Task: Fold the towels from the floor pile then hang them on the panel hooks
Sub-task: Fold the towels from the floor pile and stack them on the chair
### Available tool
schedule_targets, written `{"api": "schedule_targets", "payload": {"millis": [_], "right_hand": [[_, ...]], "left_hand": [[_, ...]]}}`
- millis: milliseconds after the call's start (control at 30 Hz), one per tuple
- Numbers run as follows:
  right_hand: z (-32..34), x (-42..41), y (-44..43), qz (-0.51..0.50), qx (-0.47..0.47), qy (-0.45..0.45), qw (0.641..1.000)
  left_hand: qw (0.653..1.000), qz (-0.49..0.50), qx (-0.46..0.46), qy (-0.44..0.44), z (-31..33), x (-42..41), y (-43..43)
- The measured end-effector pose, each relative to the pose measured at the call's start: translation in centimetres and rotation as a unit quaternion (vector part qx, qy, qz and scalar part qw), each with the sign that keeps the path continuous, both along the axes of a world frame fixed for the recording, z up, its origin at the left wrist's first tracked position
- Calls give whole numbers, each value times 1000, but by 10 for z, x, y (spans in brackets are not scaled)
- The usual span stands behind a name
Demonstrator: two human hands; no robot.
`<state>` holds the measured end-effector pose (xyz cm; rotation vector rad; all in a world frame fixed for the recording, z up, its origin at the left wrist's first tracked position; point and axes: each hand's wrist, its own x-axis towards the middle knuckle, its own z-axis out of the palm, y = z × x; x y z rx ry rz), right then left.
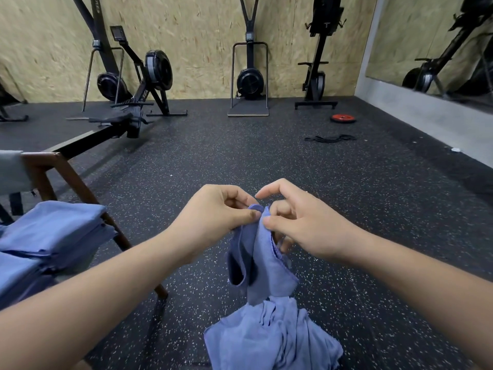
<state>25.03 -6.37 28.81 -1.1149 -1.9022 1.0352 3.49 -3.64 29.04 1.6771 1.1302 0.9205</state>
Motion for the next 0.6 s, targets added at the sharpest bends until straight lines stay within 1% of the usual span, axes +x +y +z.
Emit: {"api": "schedule_targets", "payload": {"millis": [200, 300, 367, 467, 600], "right_hand": [[1, 0, -1, -19, 11, 7, 1000], [-2, 0, 0, -35, 20, 8, 999], [-4, 0, 1, -64, 32, 5, 997], [-8, 2, 3, -114, 74, -30, 990], [-6, 6, 5, -138, 107, -77, 982]], "left_hand": [[998, 20, 55, 9, 3, 3, -4], [994, 14, 97, 55, 7, 6, -8], [991, 16, 114, 68, 9, 9, -12], [989, 14, 130, 75, 10, 13, -15], [979, 9, 169, 112, 12, 11, -16]]}}
